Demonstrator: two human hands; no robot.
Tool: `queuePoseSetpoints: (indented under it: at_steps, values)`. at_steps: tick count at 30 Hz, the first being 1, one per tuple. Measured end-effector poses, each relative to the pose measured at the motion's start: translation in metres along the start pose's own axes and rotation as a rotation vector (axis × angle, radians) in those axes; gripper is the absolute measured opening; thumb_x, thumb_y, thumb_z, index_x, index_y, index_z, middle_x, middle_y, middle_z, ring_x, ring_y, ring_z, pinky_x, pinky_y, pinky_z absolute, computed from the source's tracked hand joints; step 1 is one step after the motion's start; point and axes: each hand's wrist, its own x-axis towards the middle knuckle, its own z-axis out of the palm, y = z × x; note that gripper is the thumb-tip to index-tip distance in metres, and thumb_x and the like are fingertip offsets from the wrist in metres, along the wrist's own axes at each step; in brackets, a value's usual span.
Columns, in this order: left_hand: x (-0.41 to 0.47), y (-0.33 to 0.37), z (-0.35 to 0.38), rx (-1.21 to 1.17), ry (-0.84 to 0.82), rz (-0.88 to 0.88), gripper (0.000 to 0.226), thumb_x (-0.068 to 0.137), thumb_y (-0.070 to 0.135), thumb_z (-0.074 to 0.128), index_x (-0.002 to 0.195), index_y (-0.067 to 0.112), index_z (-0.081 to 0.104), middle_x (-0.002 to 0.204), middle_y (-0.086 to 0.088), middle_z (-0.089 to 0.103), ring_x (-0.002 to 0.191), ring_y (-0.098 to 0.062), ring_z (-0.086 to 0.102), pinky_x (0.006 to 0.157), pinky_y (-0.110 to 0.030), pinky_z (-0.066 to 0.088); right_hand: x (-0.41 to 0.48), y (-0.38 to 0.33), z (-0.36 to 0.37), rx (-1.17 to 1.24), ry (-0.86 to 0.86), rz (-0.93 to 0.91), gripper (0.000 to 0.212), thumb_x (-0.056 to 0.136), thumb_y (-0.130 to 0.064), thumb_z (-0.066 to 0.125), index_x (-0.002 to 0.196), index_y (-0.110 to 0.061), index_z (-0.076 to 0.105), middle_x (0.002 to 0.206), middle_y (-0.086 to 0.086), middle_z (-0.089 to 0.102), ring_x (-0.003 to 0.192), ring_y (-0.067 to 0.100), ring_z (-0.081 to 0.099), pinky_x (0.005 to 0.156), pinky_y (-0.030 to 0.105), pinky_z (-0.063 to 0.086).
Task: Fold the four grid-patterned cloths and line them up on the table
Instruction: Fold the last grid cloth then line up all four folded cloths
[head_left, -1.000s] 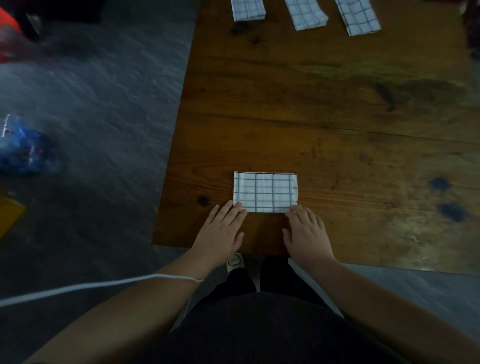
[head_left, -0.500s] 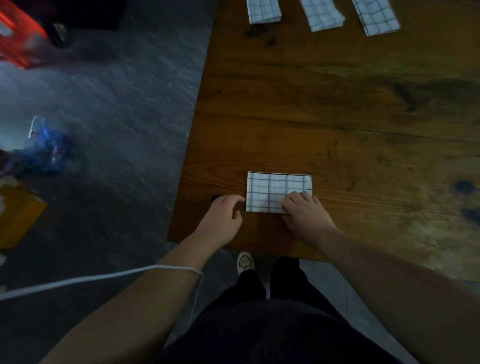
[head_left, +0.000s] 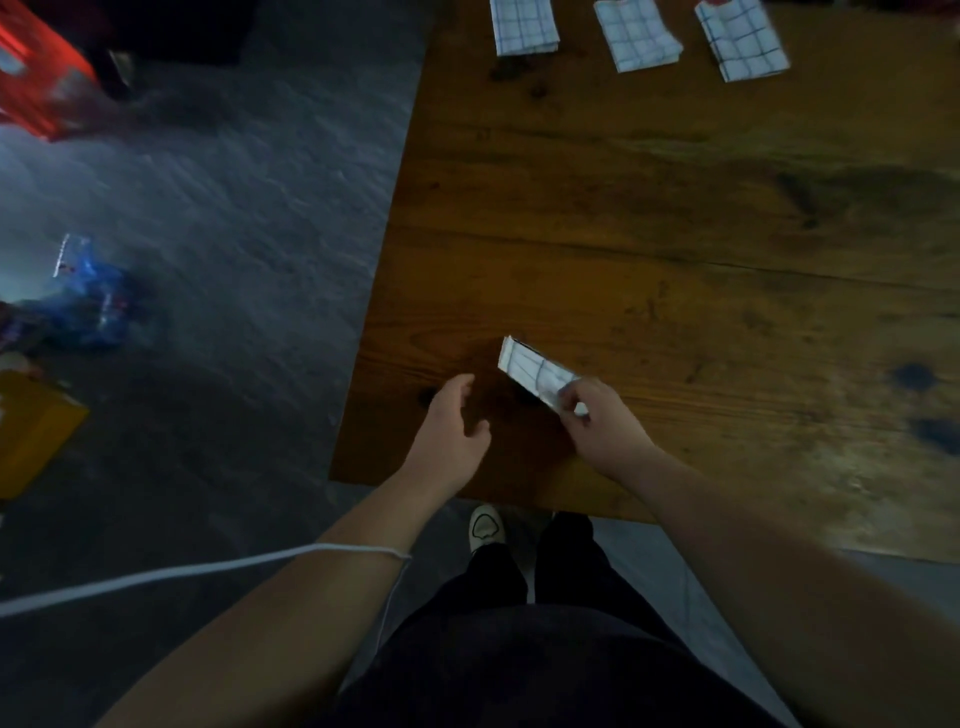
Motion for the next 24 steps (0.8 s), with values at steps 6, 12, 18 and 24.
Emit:
queuePoseSetpoints:
  at_steps: [6, 12, 18, 24]
  values:
    - [0.002, 0.026, 0.012, -0.343, -0.252, -0.213, 0.077, 0.095, 0.04, 0.068, 0.157, 0.024, 0.023, 0.145, 0.0, 0.047, 0.13, -0.02, 0.049, 0.112, -0.044, 0.042, -0.059, -0.015, -0.037, 0.929, -0.093, 0.308, 0.01, 0.099, -0.011, 0.053, 0.09, -0.014, 0.052, 0.099, 0.013, 0.06, 0.09, 0.031, 0.061, 0.076, 0.045, 0.052]
    - [-0.014, 0.09, 0.056, -0.599, -0.403, -0.155, 0.022, 0.104, 0.021, 0.052, 0.123, 0.022, 0.063, 0.122, -0.005, 0.07, 0.114, -0.022, 0.065, 0.097, -0.04, 0.051, -0.115, 0.011, -0.066, 1.333, -0.042, 0.336, 0.002, 0.092, -0.011, 0.056, 0.09, -0.012, 0.057, 0.107, 0.014, 0.067, 0.1, 0.037, 0.065, 0.073, 0.045, 0.057]
    - [-0.042, 0.164, 0.119, -0.252, -0.455, 0.087, 0.014, 0.106, 0.029, 0.048, 0.117, 0.034, 0.055, 0.115, 0.001, 0.069, 0.101, -0.013, 0.07, 0.086, -0.04, 0.059, -0.175, 0.059, -0.107, 1.042, 0.301, 0.37, 0.018, 0.101, -0.028, 0.055, 0.112, -0.021, 0.068, 0.107, 0.004, 0.075, 0.097, 0.023, 0.073, 0.082, 0.043, 0.059]
    - [-0.088, 0.231, 0.234, -0.092, -0.612, 0.189, 0.019, 0.107, 0.036, 0.043, 0.123, 0.028, 0.049, 0.116, -0.002, 0.066, 0.104, -0.019, 0.068, 0.087, -0.045, 0.059, -0.252, 0.153, -0.15, 0.859, 0.583, 0.427, 0.012, 0.101, -0.024, 0.054, 0.103, -0.026, 0.066, 0.101, 0.0, 0.073, 0.093, 0.026, 0.071, 0.08, 0.053, 0.061]
